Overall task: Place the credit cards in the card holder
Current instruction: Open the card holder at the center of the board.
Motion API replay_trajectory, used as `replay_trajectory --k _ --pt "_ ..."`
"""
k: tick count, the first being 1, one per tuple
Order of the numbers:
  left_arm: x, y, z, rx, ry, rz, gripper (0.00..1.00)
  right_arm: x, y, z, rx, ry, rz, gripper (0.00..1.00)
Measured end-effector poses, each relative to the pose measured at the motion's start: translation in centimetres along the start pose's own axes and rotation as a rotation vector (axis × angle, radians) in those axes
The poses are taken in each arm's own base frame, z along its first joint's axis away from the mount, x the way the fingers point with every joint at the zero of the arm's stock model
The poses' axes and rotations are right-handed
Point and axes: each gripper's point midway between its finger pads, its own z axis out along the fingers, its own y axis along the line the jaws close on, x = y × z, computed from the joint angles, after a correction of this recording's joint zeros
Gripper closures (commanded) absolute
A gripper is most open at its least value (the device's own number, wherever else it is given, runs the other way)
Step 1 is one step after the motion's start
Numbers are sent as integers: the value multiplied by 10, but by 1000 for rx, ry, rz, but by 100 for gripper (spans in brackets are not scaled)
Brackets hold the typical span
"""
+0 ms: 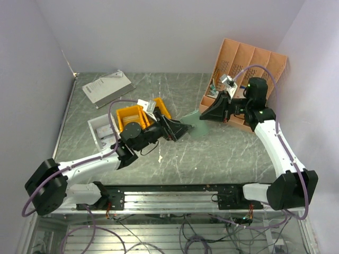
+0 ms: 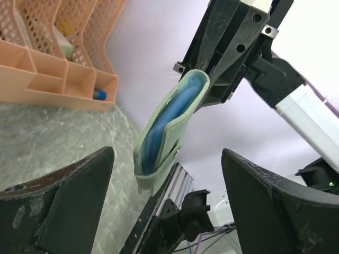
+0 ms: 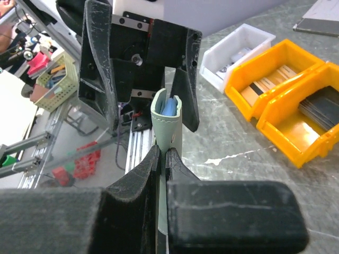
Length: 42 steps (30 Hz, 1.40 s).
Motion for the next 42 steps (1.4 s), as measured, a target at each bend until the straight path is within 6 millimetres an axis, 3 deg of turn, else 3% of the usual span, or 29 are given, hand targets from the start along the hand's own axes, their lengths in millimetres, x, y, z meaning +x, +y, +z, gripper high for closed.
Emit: replay_trajectory --k 1,7,8,10,14,18,21,23,25,27,31,33,37,42 --pt "-2 -3 3 13 -4 -2 5 -1 2 0 -1 -5 7 100" --pt "1 -9 12 52 5 -43 52 -11 9 0 -4 -20 -14 100" --pt "2 -8 13 54 7 -48 56 -12 9 0 -4 -21 -14 100" --pt "3 -9 13 56 10 -61 55 -11 8 0 -4 -21 -12 100" --pt "2 -10 13 60 9 -70 41 -7 8 0 -4 -21 0 100" --pt "-4 -17 16 75 -3 -69 39 -1 9 0 -4 -20 12 100" --pt "-10 -23 18 91 -16 -67 47 -1 11 0 -4 -20 8 100" --pt "-11 -24 19 95 -18 -68 62 -2 13 -1 -5 -21 2 100" --pt "-11 -24 20 94 -16 -71 82 -3 14 -1 -7 -21 -3 100" --pt "-9 -23 21 94 -9 -71 93 -3 15 -1 -8 -21 -5 91" --pt "-7 -24 21 102 -1 -57 93 0 13 -1 -2 -21 2 43" --pt "-6 -25 21 112 8 -39 93 2 14 -2 -1 -18 -3 23" --pt "-13 -33 22 158 23 22 93 10 17 -2 2 -8 -8 11" --pt "-41 -57 27 269 18 97 93 20 26 -2 -3 6 -20 11"
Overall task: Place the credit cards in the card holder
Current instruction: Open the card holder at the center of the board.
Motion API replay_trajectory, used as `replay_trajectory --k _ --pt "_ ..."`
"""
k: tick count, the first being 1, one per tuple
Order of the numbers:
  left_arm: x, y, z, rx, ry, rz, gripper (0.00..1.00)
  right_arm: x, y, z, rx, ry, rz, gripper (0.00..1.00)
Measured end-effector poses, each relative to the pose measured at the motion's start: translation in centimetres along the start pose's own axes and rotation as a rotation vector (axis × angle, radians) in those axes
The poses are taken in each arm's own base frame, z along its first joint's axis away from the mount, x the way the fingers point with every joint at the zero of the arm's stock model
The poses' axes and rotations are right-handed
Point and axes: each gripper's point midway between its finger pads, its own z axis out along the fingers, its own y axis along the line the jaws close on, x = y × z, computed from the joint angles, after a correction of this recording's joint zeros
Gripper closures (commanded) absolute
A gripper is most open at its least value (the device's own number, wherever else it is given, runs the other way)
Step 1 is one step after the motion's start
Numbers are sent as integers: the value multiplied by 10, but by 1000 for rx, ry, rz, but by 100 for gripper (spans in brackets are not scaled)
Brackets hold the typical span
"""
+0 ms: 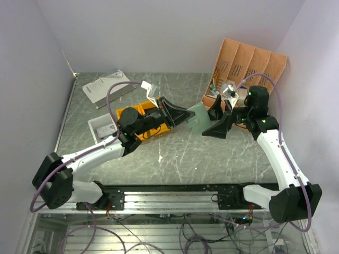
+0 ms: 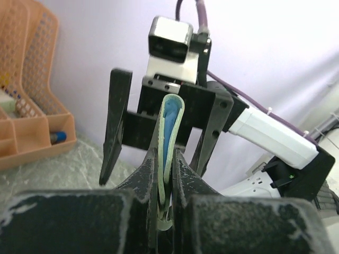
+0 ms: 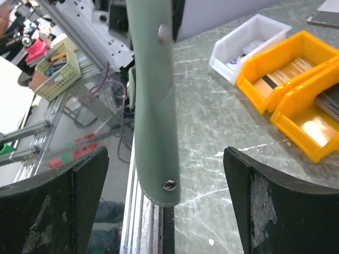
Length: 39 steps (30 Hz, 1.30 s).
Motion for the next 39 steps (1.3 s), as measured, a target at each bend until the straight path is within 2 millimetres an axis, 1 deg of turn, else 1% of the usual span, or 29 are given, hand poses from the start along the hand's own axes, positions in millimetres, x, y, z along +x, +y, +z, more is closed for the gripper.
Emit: replay_trajectory --k 2,4,7,10,13,15,22,24,27,29,31,33,35,36,37,38,39 --pt "-8 -7 6 53 9 21 93 2 6 2 -13 6 -14 16" --pt "-8 -9 10 78 26 25 93 4 12 4 -26 12 -29 22" --pt "0 -6 18 112 71 15 93 4 15 6 -38 17 -33 26" --pt "16 1 21 127 129 -13 93 -1 19 6 -53 17 -36 32" --pt "23 4 20 133 158 -24 93 -3 21 6 -64 15 -35 34" --pt "24 3 20 142 167 -26 93 -4 22 7 -68 13 -27 34" --pt "14 -1 19 164 150 -26 93 0 25 6 -74 12 -9 32" --pt "10 0 18 164 142 -30 93 0 25 6 -74 12 -10 35" --pt "6 1 18 165 132 -31 93 0 25 6 -73 12 -10 43" --pt "5 2 18 164 131 -31 93 0 24 6 -71 12 -10 53" --pt "5 1 17 166 134 -33 93 0 23 7 -66 12 -7 66" --pt "6 1 17 169 135 -34 93 -1 22 7 -58 12 -4 84" --pt "5 -1 17 175 136 -36 93 -1 21 7 -51 11 -4 99" --pt "5 -2 17 179 137 -36 92 -2 20 7 -46 11 -2 100" --pt "5 -3 17 182 136 -35 85 -2 20 7 -43 11 -2 100" --pt "5 -3 17 182 136 -37 73 -2 19 7 -40 11 1 100" --pt "4 -3 17 181 135 -39 65 -2 19 7 -39 11 0 100"
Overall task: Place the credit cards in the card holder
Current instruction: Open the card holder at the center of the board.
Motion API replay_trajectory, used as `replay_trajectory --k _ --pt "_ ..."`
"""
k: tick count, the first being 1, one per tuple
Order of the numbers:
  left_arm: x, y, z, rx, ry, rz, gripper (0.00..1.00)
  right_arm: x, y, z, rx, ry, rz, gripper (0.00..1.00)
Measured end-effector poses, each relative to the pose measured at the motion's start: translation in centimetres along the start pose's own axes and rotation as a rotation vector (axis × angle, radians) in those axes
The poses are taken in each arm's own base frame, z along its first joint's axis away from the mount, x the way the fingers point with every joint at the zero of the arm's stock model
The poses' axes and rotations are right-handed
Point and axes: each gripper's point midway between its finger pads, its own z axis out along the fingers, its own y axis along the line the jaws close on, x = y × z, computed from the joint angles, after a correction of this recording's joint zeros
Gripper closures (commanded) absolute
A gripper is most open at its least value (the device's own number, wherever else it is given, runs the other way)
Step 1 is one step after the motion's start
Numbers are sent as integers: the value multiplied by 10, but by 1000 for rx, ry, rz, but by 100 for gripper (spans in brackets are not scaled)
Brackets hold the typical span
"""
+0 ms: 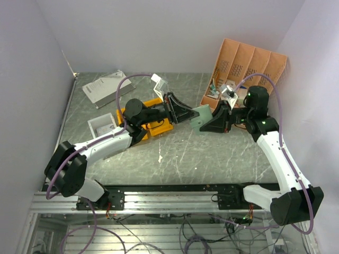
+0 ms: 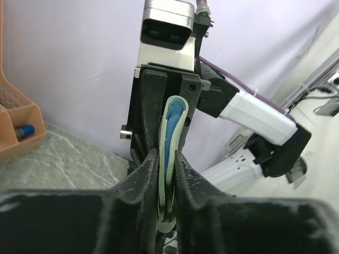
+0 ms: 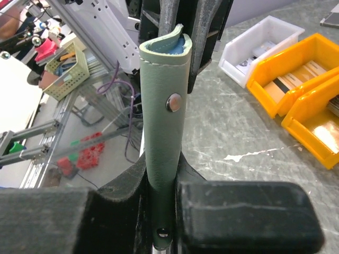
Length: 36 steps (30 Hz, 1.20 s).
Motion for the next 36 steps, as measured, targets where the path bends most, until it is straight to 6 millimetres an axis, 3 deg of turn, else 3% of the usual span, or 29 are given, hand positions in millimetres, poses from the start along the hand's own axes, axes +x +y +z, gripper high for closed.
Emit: replay_trajectory --k 3,6,10,15,19,24,29,36 --pt "-5 5 -3 -33 -13 -13 46 0 -2 0 12 0 -4 100" --pt "-21 21 -20 -156 -72 -43 35 -2 -10 -3 64 0 -15 100" --pt "-39 33 -54 -390 -163 -79 33 -6 -38 -18 226 -8 -45 100" --pt "-48 8 -76 -569 -265 -101 34 1 -70 -34 418 16 -48 100" --pt "-28 -8 -58 -670 -236 -171 34 6 -85 -43 518 41 -53 100" --pt "3 4 -27 -858 -168 -191 34 9 -94 -49 578 58 -55 100" --pt "32 18 -16 -996 -130 -171 40 10 -96 -51 594 63 -56 100" --pt "28 42 8 -1124 -169 -148 42 11 -96 -51 593 65 -55 100"
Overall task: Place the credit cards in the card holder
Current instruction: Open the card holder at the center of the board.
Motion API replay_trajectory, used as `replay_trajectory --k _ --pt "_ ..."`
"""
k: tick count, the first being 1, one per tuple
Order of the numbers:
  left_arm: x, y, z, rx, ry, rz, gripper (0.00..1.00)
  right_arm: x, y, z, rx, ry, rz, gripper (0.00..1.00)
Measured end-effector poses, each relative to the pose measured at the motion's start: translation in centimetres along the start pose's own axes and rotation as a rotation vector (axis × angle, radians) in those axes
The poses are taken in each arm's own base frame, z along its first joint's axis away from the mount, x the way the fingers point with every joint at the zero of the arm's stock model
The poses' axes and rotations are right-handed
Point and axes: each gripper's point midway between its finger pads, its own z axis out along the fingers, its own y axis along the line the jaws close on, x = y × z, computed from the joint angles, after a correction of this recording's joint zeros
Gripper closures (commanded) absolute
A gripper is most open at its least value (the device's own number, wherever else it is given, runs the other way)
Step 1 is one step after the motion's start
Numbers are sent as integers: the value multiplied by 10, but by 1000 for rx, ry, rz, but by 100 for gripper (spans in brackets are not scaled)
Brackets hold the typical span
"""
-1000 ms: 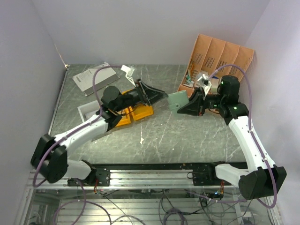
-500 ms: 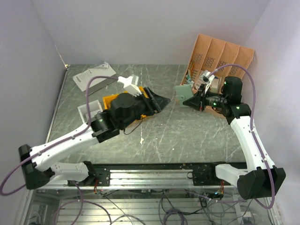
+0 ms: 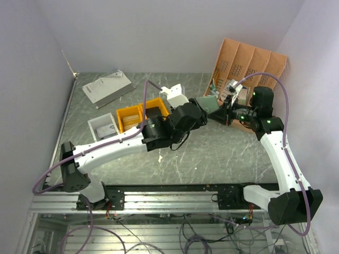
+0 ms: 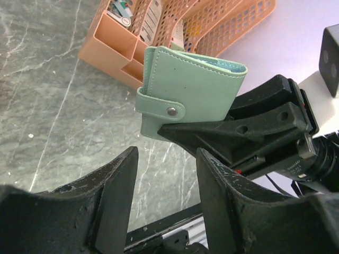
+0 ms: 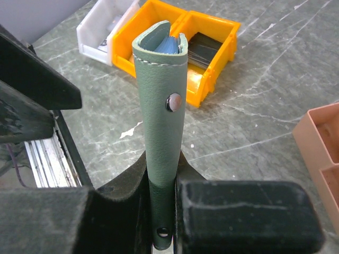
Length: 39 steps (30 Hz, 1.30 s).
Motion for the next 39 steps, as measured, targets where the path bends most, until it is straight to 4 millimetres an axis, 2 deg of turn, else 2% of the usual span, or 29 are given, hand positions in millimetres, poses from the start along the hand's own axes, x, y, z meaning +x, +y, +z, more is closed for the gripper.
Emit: replay_trajectory --k 13,19,22,25,29,36,39 --pt "10 -11 35 -79 -25 45 47 -1 4 0 -23 -4 1 100" --pt "9 -8 40 -105 -46 63 50 -1 7 0 -42 -8 1 100" --pt "7 -4 42 -126 -65 73 57 -2 10 0 -57 -10 1 100" --pt "4 -1 43 -135 -76 77 60 -2 13 0 -73 -13 2 100" --pt "3 -1 44 -135 -79 78 55 -2 14 0 -81 -15 2 100" --pt "1 1 46 -136 -76 99 55 -3 14 0 -81 -17 -1 100" --pt "1 2 47 -139 -77 101 62 -3 14 0 -82 -17 0 100"
